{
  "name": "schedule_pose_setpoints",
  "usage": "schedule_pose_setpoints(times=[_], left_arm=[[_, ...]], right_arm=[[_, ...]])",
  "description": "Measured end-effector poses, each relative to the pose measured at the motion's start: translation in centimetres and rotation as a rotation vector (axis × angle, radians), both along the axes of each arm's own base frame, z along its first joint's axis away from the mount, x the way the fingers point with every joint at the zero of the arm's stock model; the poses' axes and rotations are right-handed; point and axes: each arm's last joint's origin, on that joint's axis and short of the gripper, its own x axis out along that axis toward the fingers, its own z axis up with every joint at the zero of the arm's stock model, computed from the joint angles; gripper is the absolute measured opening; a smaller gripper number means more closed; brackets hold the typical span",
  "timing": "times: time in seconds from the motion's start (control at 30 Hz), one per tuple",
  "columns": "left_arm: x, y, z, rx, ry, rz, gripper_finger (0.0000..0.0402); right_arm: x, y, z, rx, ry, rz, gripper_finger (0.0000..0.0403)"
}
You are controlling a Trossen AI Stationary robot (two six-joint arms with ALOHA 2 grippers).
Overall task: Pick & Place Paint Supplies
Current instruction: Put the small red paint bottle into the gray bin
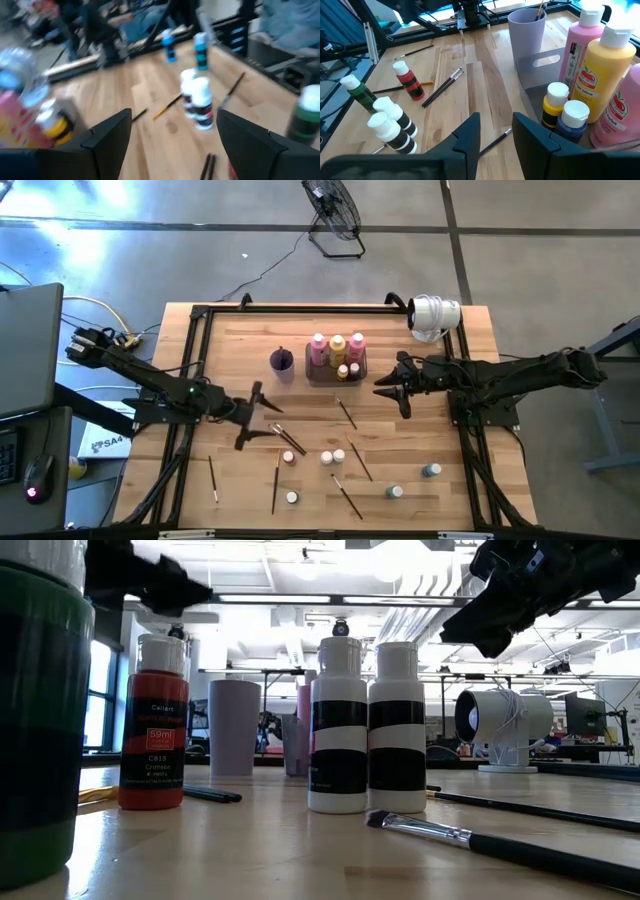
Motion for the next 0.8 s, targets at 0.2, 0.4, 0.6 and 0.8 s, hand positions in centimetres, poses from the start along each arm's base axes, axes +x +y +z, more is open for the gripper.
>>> schedule_pose_setpoints(times=[0.2, 0.4, 0.6, 0.8], left_arm=[[0.00, -0.06, -0.06, -0.101, 0.027, -0.008, 0.0287], [-0.01, -0.05, -0.15, -0.158, 0.049, 0.004, 0.0287], [-0.01, -0.05, -0.12, -0.159, 0.046, 0.006, 0.0287], [-0.04, -0.03, -0.29, -0.143, 0.061, 0.007, 0.0287]], right_arm=[[0.01, 0.01, 0.02, 0.000, -0.002, 0.000, 0.0105], [0.01, 0.00, 0.03, 0.000, -0.003, 0.000, 0.0105], [0.01, 0.01, 0.03, 0.000, -0.003, 0.000, 0.0104], [0.01, 0.00, 0.03, 0.000, -0.003, 0.000, 0.0104]])
